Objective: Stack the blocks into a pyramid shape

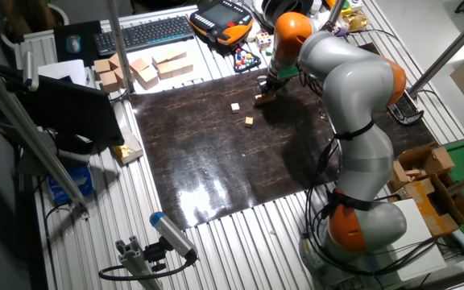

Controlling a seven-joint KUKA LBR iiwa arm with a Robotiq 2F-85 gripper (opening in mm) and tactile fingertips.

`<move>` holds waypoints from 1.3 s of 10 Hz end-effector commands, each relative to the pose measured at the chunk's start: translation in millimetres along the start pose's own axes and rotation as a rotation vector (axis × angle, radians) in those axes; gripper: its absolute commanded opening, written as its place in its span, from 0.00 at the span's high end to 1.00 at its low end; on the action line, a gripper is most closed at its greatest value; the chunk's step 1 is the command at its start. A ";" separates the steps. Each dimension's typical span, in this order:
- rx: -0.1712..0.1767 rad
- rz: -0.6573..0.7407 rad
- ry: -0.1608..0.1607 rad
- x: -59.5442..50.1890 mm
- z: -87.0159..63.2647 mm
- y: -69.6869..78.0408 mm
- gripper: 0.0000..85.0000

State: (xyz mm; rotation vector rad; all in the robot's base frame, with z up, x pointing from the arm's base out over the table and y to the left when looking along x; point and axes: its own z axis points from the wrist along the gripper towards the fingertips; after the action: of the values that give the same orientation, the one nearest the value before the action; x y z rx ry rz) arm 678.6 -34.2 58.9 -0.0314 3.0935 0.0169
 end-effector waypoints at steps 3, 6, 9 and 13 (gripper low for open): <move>0.008 0.000 -0.006 -0.1 -0.4 0.2 0.77; 0.013 -0.001 -0.009 -0.1 -0.3 0.4 0.65; 0.016 0.002 -0.011 -0.1 0.3 0.4 0.52; 0.019 0.004 -0.015 0.1 0.2 0.7 0.44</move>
State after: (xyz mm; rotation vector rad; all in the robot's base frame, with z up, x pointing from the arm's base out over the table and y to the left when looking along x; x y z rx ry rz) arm 678.4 -33.6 58.6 -0.0251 3.0785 -0.0125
